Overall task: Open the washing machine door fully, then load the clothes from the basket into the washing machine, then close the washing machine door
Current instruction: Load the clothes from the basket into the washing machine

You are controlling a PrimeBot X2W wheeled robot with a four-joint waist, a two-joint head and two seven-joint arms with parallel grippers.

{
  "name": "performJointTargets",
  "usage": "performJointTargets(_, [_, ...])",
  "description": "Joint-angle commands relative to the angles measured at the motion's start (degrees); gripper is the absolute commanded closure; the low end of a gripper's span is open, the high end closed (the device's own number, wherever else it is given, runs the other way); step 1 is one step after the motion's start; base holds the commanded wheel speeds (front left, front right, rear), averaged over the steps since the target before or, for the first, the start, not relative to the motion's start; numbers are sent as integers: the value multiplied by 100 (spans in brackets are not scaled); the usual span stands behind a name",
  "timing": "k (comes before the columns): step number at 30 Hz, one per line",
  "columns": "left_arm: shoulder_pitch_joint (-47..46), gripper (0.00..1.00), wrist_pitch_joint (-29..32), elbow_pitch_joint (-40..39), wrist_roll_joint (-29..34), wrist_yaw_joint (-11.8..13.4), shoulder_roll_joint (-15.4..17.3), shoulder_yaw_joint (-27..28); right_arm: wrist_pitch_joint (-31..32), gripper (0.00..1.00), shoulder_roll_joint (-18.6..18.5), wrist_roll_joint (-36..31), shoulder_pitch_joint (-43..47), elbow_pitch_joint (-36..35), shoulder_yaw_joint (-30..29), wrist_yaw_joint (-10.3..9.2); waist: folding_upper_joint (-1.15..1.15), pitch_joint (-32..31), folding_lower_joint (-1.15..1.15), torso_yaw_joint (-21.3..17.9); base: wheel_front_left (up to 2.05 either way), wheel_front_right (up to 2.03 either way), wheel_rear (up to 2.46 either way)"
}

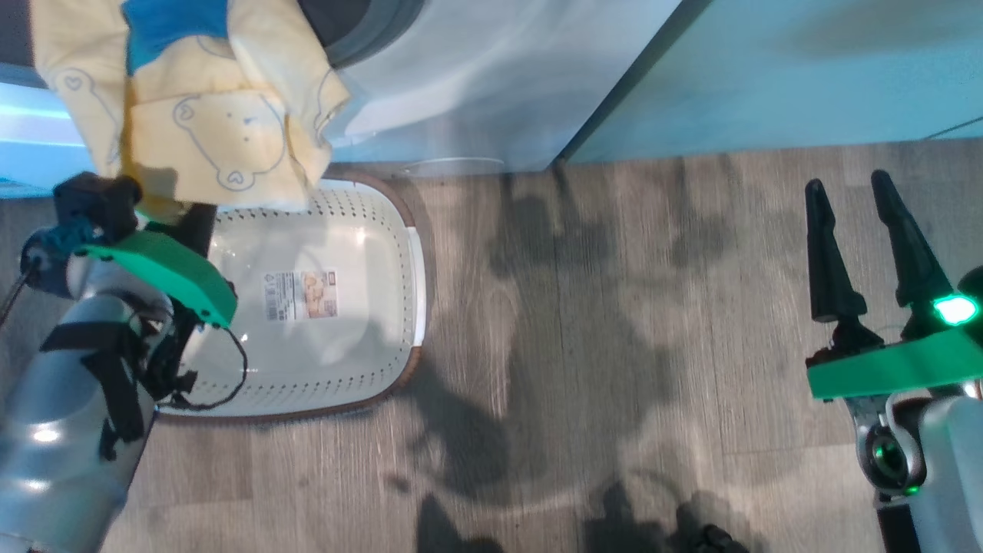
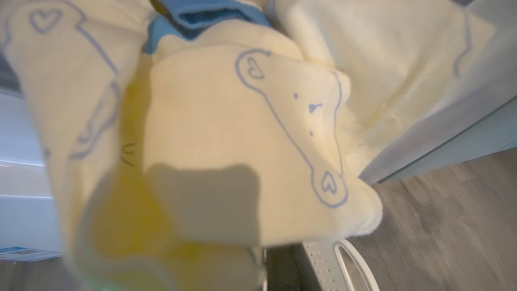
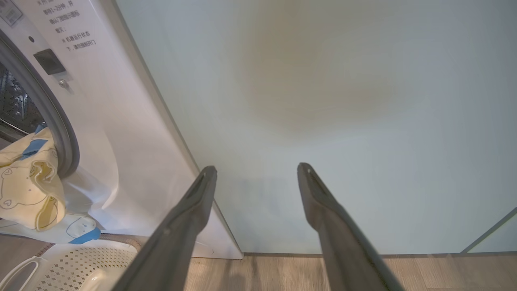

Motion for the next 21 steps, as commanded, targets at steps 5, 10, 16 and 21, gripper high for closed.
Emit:
performJointTargets(5, [125,100,-60,-551,-137,-3,319,-8,-38,0,-76,4,196,-131,41,25,0,-228,1,40,0,0,0])
performJointTargets(10, [4,100,-60,-780,-423,-3,423,-217,-38,0,-68,9,270,-122,36,25,0,-377,1,36,0,0,0])
performJointTargets(16, [-473,100,-56,-732,-851,-3,597,-434,-38,0,-55,17,319,-115,22,25,0,-463,1,21,0,0,0])
performJointTargets(21, [-1036,100,223,-670,-1375,-3,724,-588,-38,0,-42,30,323,-126,23,25,0,-418,1,-12,0,0,0])
